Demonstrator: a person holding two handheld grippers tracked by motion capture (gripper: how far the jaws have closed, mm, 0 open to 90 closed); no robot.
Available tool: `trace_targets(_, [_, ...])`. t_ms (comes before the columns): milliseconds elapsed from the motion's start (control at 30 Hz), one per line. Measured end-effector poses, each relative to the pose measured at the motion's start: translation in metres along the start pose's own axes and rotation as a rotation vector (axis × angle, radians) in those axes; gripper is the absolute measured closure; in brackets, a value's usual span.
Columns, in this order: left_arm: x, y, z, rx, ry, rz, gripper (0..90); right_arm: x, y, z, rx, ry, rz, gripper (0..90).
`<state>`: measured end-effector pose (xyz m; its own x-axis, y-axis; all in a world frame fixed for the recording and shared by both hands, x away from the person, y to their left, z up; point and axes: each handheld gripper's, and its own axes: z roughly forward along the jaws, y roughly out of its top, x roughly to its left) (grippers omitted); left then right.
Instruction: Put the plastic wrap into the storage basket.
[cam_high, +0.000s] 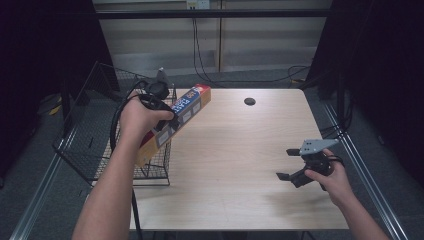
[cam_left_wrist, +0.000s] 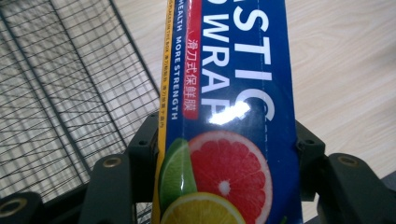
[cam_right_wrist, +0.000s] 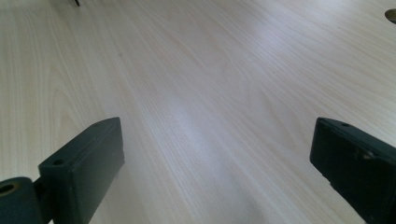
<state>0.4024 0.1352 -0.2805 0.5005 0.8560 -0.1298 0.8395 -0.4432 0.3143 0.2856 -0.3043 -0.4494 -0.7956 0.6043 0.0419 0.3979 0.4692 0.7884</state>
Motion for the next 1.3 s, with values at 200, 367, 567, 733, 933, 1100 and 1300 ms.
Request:
trace_targets(200, [0.009, -0.002, -0.008, -0.014, 0.010, -0.033, 43.1, 0.001, 0.000, 0.000, 0.002, 0.004, -0.002, 2.7])
trace_targets(367, [0.018, -0.003, -0.015, -0.019, 0.033, -0.059, 43.1, 0.000, 0.000, 0.000, 0.003, 0.008, -0.005, 2.7])
trace_targets(567, [0.024, -0.005, -0.022, -0.027, 0.046, -0.097, 43.1, 0.000, 0.000, 0.000, 0.001, 0.000, -0.004, 2.7])
trace_targets(733, [0.030, -0.007, -0.028, -0.035, 0.057, -0.129, 43.2, 0.000, 0.000, -0.001, 0.005, -0.001, -0.001, 2.7])
trace_targets(933, [0.040, -0.012, -0.037, -0.039, 0.083, -0.163, 43.2, 0.000, 0.000, -0.001, 0.000, -0.001, -0.001, 2.7])
trace_targets(1100, [0.045, -0.015, -0.041, -0.044, 0.095, -0.192, 43.1, 0.000, 0.000, -0.001, 0.002, 0.001, 0.001, 2.7])
trace_targets(1300, [0.055, -0.021, -0.048, -0.056, 0.121, -0.234, 43.1, 0.000, 0.000, -0.002, -0.008, -0.002, -0.005, 2.7])
